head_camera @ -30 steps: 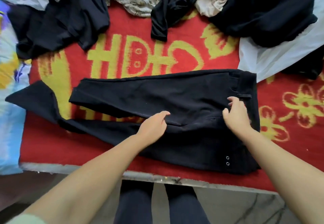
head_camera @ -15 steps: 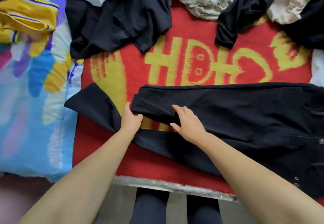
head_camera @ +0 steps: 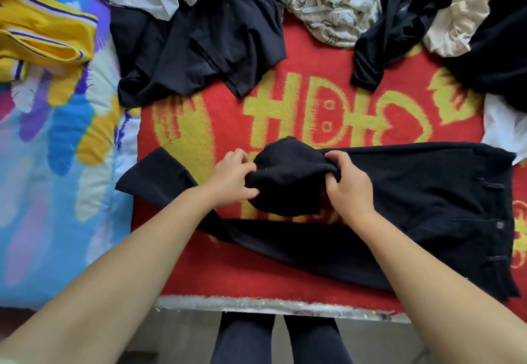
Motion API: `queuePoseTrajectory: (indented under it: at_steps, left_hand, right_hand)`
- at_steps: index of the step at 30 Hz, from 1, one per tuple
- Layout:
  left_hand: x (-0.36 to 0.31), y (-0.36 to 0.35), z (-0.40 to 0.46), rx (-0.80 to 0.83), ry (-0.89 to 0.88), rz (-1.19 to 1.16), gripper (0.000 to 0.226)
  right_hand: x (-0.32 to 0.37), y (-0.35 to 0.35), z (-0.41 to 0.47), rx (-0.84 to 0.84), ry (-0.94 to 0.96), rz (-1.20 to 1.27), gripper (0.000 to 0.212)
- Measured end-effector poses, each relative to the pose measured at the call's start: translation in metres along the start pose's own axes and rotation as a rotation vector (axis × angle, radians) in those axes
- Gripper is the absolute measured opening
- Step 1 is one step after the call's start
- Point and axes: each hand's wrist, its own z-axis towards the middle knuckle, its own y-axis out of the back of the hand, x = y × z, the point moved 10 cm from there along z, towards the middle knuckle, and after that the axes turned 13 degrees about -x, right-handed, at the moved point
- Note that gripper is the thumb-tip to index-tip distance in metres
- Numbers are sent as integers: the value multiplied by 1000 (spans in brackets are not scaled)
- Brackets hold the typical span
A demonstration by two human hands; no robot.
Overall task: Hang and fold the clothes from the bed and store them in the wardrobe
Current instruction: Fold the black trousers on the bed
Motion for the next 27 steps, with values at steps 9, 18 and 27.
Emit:
queuePoseTrajectory:
  at_steps: [9, 18, 27]
  left_hand:
    - [-41, 168, -42, -1015, -495, 404, 8]
    - [99, 47, -95, -374, -69, 455, 70]
    - [38, 14, -100, -105, -600, 659, 18]
  right_hand:
    - [35, -22, -15, 85, 309, -226, 48]
    - [18, -118, -112, 655, 393, -327, 46]
    - [15, -145, -170, 741, 280, -384, 47]
